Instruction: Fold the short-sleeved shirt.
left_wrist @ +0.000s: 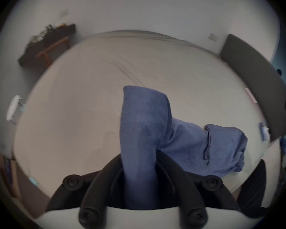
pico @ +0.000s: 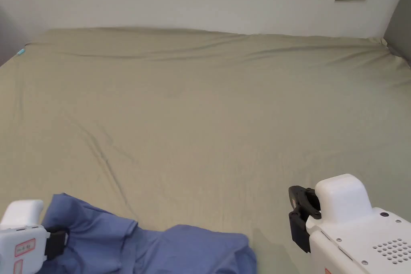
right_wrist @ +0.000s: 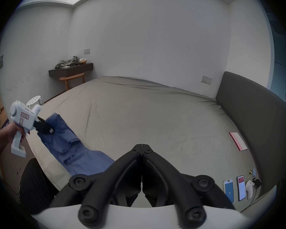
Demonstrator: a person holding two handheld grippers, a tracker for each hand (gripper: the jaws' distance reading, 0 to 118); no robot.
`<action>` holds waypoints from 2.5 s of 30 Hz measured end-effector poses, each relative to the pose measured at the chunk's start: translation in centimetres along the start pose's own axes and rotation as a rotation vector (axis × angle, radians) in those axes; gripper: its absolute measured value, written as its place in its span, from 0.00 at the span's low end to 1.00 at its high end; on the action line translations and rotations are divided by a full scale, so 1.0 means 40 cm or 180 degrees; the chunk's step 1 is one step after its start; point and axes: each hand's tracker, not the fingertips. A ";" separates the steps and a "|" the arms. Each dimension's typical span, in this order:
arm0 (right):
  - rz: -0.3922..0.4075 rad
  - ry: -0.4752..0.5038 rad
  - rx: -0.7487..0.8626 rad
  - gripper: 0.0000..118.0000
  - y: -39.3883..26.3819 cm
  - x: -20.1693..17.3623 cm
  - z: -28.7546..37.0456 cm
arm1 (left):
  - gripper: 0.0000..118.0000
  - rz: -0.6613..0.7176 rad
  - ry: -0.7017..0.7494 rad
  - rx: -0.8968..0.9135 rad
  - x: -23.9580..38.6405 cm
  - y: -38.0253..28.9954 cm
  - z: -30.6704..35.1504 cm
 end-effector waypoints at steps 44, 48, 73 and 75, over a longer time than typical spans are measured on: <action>-0.0253 -0.0131 -0.0170 0.02 -0.063 0.078 0.020 | 0.40 0.0352 -0.2310 -0.0401 0.551 -0.023 -0.074; -0.0245 -0.0147 -0.0160 0.02 -0.061 0.077 0.026 | 0.00 -0.0256 -0.1532 0.0091 0.531 -0.029 -0.053; -0.0199 -0.0168 -0.0284 0.02 -0.074 0.073 0.009 | 0.00 -0.1762 -0.0968 0.0341 0.768 -0.240 -0.162; -0.0159 -0.0145 -0.0300 0.01 -0.071 0.065 0.003 | 0.00 -0.1826 -0.1149 0.0293 0.779 -0.260 -0.151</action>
